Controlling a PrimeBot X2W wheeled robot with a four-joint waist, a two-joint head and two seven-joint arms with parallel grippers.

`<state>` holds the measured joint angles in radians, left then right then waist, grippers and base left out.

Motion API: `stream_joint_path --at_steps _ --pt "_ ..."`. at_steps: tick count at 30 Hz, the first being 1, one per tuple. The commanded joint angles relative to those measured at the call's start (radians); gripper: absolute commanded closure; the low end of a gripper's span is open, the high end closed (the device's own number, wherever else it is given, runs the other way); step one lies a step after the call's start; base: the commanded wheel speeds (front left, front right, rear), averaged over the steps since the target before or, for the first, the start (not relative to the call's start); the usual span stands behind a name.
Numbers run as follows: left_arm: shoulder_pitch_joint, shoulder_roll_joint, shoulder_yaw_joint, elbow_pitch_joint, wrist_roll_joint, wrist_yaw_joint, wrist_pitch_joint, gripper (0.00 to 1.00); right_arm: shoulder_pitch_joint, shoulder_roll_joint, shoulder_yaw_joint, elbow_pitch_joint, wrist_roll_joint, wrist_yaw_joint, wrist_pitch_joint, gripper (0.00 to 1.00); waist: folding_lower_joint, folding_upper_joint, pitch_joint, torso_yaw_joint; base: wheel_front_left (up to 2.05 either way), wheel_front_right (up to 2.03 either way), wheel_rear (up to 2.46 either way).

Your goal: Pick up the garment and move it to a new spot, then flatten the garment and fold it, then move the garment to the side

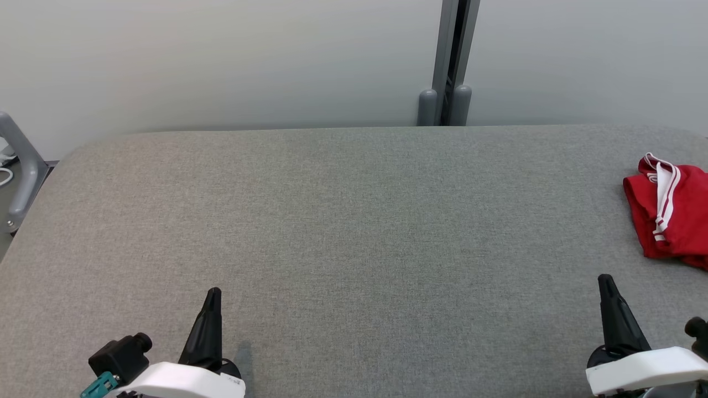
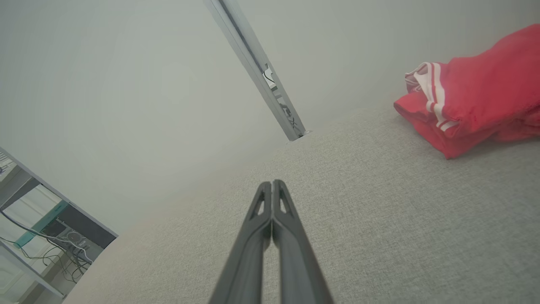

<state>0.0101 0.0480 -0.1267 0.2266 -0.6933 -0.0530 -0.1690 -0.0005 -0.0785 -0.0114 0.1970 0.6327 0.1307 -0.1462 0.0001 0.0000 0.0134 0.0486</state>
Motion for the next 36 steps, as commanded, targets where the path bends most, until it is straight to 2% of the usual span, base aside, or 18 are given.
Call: stream_joint_path --at_steps 1,36 --pt "-0.034 0.007 0.007 -0.010 -0.037 -0.008 0.007 1.00 -0.005 -0.005 -0.012 -0.022 0.041 0.000 0.009 1.00 0.0000 0.0000 0.000 -0.001 0.00 0.00 0.00" --pt "-0.099 0.017 0.028 0.013 -0.465 -0.037 0.110 1.00 0.036 -0.003 -0.101 -0.076 0.499 0.000 0.118 1.00 -0.0001 0.0000 -0.005 -0.018 0.00 0.00 0.00"
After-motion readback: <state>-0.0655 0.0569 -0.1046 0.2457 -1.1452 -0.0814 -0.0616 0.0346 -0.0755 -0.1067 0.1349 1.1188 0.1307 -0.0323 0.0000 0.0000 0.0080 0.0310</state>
